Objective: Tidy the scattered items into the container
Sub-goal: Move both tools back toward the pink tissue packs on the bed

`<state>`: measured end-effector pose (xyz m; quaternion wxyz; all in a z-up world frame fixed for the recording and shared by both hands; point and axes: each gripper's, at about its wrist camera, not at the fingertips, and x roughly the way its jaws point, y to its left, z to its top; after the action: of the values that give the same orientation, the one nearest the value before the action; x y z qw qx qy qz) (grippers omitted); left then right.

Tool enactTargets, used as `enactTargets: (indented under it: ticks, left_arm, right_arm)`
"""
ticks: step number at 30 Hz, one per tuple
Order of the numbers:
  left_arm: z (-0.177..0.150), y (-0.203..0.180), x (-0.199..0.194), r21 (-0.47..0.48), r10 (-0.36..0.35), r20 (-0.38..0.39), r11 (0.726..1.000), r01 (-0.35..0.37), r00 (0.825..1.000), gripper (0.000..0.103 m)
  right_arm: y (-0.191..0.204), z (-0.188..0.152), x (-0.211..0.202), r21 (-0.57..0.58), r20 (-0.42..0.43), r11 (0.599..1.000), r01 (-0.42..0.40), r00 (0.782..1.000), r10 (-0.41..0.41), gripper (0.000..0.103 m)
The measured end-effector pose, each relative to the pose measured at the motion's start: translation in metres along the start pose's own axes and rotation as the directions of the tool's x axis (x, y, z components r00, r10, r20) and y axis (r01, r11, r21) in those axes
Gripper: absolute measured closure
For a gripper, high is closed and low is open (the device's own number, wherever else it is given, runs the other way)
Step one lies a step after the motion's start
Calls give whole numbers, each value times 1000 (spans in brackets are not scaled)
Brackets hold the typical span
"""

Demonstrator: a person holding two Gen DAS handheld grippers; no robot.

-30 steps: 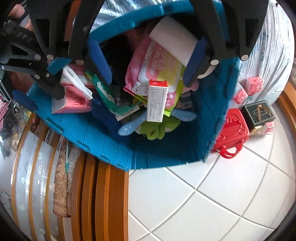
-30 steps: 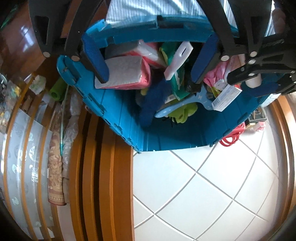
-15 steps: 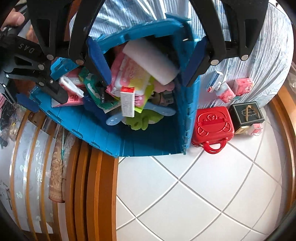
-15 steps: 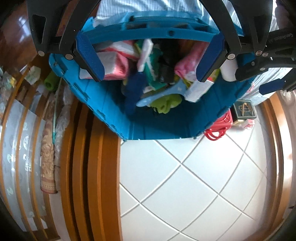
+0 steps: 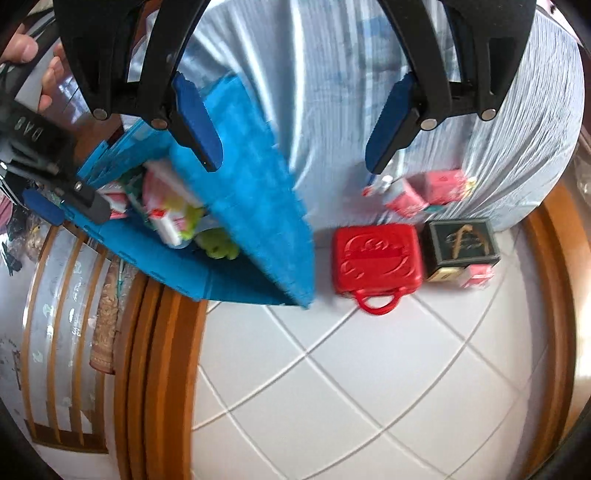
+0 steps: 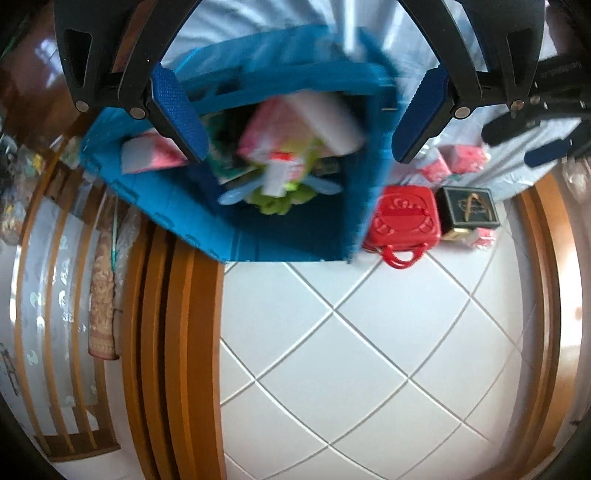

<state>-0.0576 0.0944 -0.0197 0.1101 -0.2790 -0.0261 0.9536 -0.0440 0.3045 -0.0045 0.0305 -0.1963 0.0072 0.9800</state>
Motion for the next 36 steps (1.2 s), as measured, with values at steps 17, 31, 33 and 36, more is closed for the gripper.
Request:
enactTargets:
  ticks: [17, 31, 33, 36]
  left_arm:
    - [-26, 210, 48, -194, 287, -228, 923, -332, 930, 24]
    - [1, 301, 146, -206, 363, -298, 879, -431, 883, 24]
    - [7, 315, 165, -183, 362, -304, 885, -427, 881, 24]
    - [12, 345, 200, -174, 354, -323, 889, -423, 878, 24]
  right_arm:
    - [161, -2, 78, -88, -106, 971, -224, 971, 214, 2]
    - [248, -23, 233, -123, -294, 928, -352, 906, 305, 2]
    - [256, -25, 253, -118, -316, 935, -333, 906, 283, 2]
    - [279, -34, 295, -117, -366, 943, -312, 896, 251, 2]
